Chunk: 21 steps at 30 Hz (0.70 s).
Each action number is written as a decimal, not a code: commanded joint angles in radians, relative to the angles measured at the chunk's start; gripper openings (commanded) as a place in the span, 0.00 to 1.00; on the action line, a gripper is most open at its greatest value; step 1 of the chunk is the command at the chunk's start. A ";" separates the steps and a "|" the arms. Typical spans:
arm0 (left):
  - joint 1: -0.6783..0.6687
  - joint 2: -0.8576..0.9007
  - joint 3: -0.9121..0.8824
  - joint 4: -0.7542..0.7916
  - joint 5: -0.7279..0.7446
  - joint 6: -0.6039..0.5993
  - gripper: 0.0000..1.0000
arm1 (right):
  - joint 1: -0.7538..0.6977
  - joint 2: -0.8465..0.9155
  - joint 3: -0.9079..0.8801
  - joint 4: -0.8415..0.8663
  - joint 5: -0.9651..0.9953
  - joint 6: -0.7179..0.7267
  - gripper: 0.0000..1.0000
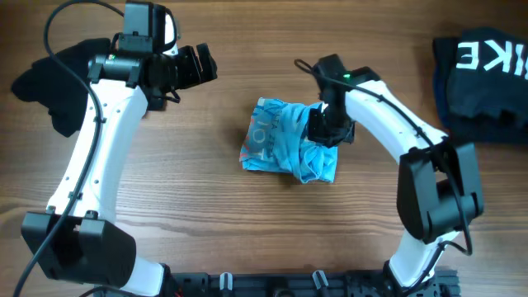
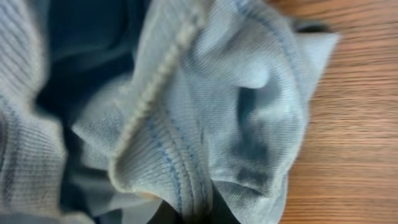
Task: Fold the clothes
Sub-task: 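Retract the left gripper and grasp the folded bundle with the right gripper, then lift the folded blue bundle with the right gripper toward the right stack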
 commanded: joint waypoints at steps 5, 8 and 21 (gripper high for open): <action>0.003 -0.001 0.012 -0.001 -0.026 -0.002 1.00 | -0.161 -0.087 -0.005 -0.055 -0.082 -0.130 0.04; 0.003 0.000 0.011 0.000 -0.026 -0.002 1.00 | -0.191 -0.126 -0.005 -0.090 -0.076 -0.209 0.20; 0.003 0.000 0.011 -0.002 -0.040 -0.002 1.00 | -0.304 -0.113 -0.160 0.088 -0.239 -0.232 1.00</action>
